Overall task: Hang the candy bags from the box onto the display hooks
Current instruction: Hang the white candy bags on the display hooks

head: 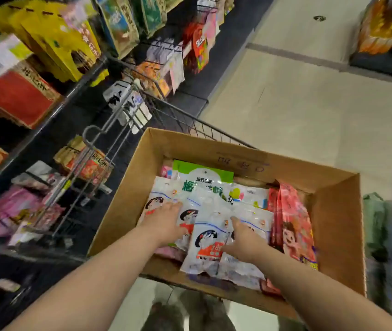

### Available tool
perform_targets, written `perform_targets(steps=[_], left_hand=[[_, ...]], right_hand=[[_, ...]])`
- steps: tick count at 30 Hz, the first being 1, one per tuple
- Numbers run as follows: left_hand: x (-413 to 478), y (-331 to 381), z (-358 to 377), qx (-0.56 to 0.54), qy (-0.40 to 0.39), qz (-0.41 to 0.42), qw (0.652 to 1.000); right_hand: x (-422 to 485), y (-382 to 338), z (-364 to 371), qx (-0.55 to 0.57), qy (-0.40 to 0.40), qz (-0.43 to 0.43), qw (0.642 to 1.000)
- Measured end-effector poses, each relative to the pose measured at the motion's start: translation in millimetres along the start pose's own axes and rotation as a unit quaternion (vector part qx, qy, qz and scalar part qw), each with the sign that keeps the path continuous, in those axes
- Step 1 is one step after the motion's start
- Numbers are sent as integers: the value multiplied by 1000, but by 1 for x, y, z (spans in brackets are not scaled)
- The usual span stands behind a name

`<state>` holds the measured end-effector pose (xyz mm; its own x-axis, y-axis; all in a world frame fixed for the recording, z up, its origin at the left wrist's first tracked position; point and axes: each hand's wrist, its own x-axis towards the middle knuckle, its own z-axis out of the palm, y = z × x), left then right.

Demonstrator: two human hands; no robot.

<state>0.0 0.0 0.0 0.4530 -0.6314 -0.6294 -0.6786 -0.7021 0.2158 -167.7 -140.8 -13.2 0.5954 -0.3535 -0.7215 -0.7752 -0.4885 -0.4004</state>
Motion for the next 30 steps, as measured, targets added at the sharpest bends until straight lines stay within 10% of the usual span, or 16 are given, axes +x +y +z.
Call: perform_targets(steps=[7, 30], left_hand=[[25, 0, 15, -120, -28, -51, 991], [32, -20, 44, -452, -40, -130, 881]], right_hand=[[22, 6, 30, 194, 35, 43, 979], [44, -18, 60, 343, 150, 144, 916]])
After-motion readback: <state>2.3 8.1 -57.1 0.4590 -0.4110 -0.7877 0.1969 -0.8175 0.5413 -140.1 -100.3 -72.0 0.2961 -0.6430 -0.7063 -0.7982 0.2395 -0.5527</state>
